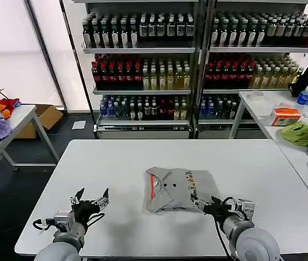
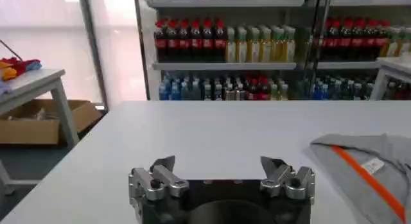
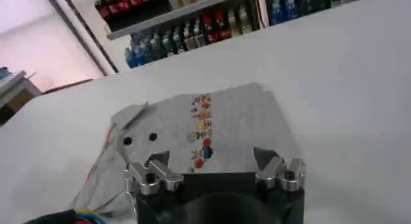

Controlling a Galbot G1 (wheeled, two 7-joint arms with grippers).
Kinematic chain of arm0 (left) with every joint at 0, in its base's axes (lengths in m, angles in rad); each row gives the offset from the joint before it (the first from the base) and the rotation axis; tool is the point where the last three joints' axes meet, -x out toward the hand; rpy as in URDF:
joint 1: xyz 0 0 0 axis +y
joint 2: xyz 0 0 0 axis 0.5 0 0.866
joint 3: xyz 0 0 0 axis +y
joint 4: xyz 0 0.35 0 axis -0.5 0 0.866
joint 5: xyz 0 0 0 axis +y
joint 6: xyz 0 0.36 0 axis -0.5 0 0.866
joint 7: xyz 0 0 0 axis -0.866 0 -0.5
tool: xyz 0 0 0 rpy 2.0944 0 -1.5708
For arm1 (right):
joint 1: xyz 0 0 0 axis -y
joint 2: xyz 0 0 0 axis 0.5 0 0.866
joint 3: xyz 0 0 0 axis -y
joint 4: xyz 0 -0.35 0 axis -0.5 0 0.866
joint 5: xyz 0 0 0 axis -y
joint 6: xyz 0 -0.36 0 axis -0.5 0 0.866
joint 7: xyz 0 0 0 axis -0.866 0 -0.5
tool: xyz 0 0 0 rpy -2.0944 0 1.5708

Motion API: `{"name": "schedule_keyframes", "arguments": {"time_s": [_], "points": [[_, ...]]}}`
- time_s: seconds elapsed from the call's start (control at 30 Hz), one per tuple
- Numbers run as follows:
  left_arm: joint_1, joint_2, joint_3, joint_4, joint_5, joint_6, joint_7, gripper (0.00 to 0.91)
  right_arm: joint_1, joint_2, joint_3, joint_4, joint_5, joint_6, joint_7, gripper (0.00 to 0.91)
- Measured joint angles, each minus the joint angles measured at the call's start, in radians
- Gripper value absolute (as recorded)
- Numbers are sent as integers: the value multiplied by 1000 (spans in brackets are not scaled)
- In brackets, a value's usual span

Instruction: Fold and organize the clothes.

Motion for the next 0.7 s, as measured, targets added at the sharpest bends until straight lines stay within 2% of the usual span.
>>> {"name": "schedule_keyframes", "arguments": {"time_s": [0.37,0.7], "points": [[9,-3,1,3,6,0,9,907,-16,47,2,-39,34,-1,3,907],[17,-3,4,-2,13,0,15,907,-38,53,40,-46,61,-3,5,907]]}}
